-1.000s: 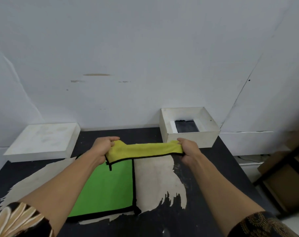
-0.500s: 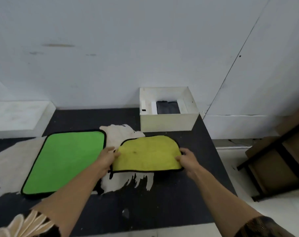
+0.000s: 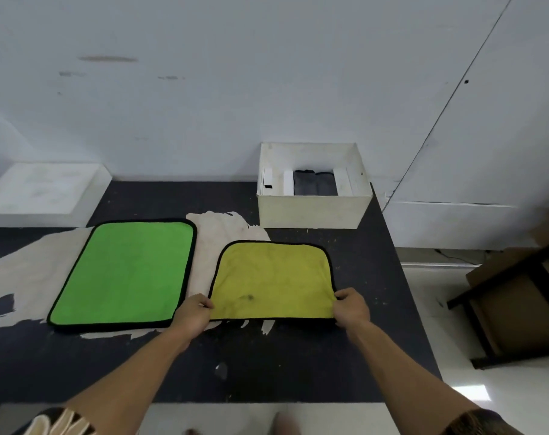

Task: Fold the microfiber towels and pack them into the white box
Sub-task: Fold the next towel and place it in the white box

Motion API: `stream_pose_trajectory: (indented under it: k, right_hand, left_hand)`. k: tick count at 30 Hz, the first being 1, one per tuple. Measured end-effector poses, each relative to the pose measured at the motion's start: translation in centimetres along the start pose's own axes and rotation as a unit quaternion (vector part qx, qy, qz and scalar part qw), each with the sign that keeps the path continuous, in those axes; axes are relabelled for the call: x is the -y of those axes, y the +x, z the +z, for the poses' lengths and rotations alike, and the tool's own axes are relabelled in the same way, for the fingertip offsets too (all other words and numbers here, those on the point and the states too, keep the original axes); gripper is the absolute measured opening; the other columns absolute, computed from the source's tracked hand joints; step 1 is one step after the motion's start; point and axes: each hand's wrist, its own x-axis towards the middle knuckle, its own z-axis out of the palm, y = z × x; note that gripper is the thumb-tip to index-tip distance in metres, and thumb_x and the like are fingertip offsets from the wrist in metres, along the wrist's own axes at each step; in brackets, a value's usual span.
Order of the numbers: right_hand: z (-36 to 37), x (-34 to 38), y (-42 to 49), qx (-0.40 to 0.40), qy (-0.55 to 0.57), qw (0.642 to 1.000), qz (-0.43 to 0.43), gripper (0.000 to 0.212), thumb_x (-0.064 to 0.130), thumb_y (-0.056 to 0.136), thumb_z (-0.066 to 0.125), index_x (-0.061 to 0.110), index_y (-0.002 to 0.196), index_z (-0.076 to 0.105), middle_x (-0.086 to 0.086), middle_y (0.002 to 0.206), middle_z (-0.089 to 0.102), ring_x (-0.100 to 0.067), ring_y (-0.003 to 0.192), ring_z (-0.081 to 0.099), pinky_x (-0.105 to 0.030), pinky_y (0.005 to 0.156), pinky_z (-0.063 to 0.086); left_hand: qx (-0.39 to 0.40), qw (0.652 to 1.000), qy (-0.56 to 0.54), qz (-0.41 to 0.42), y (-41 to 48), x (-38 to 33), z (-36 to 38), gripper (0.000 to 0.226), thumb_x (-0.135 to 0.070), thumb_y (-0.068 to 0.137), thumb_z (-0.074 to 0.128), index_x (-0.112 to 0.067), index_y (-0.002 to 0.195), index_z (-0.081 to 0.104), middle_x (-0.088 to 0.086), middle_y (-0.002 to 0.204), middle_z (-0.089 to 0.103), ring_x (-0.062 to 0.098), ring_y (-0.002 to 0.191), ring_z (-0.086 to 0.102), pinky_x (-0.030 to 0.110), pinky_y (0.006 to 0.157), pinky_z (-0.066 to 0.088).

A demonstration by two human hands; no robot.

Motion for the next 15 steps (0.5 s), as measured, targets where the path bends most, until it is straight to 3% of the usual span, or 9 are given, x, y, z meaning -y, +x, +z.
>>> stream_pose_trajectory:
  k: [2, 5, 9, 11, 13, 15]
  right_hand:
    - [-0.2, -0.7, -0.3, 0.003, -0.021, 1.0, -0.002, 0.034, 0.005, 0.085, 0.051, 0.015, 0.116, 0.061, -0.005, 0.1, 0.062, -0.023, 0.084, 0.063, -0.041, 0.077, 0.058]
    - [-0.2, -1.3, -0.8, 0.003, -0.055, 0.998, -0.018, 0.038, 0.004, 0.085, 0.051, 0.015, 0.12, 0.06, -0.006, 0.111, 0.063, -0.025, 0.096, 0.061, -0.033, 0.075, 0.052]
    - [-0.3, -1.6, -1.5, -0.011, -0.103, 0.994, -0.039, 0.04, 0.003, 0.086, 0.051, 0.015, 0.124, 0.057, -0.009, 0.116, 0.063, -0.026, 0.103, 0.06, -0.033, 0.08, 0.051]
    - [-0.4, -1.9, -1.8, -0.01, -0.123, 0.991, -0.049, 0.041, 0.002, 0.086, 0.05, 0.014, 0.125, 0.056, -0.012, 0.119, 0.059, -0.027, 0.098, 0.059, -0.034, 0.08, 0.051]
    - [-0.4, -2.0, -2.4, -0.007, -0.164, 0.984, -0.064, 0.04, 0.002, 0.087, 0.049, 0.013, 0.125, 0.054, -0.014, 0.125, 0.048, -0.027, 0.092, 0.053, -0.035, 0.078, 0.048]
    - [-0.4, -1.9, -3.1, -0.032, -0.262, 0.957, -0.123, 0.038, 0.006, 0.087, 0.051, 0.013, 0.125, 0.051, -0.014, 0.13, 0.037, -0.03, 0.104, 0.048, -0.036, 0.082, 0.048]
  left_hand:
    - [0.05, 0.999, 0.015, 0.011, -0.2, 1.0, 0.3, 0.042, 0.01, 0.08, 0.037, -0.017, 0.085, 0.068, 0.008, 0.102, 0.062, 0.021, 0.087, 0.057, 0.028, 0.07, 0.044]
    - [0.091, 0.996, 0.007, 0.008, -0.6, 1.9, 0.6, 0.043, 0.01, 0.083, 0.04, -0.018, 0.099, 0.069, 0.006, 0.113, 0.062, 0.023, 0.102, 0.06, 0.031, 0.087, 0.051]
    - [0.112, 0.993, 0.021, 0.02, -1.1, 2.3, 1.0, 0.04, 0.008, 0.084, 0.047, -0.019, 0.109, 0.064, 0.007, 0.119, 0.062, 0.021, 0.102, 0.062, 0.021, 0.076, 0.049]
    - [0.116, 0.992, 0.048, 0.025, -1.2, 2.5, 1.0, 0.041, 0.007, 0.083, 0.049, -0.019, 0.112, 0.061, 0.006, 0.115, 0.063, 0.021, 0.095, 0.063, 0.023, 0.071, 0.049]
    - [0.12, 0.989, 0.084, 0.03, -1.3, 2.6, 0.9, 0.04, 0.002, 0.083, 0.054, -0.017, 0.117, 0.057, 0.004, 0.106, 0.064, 0.02, 0.09, 0.063, 0.026, 0.071, 0.05]
    - [0.103, 0.976, 0.182, 0.066, -1.9, 2.4, 0.7, 0.039, -0.014, 0.085, 0.062, -0.019, 0.123, 0.052, 0.003, 0.108, 0.058, 0.019, 0.094, 0.06, 0.027, 0.076, 0.049]
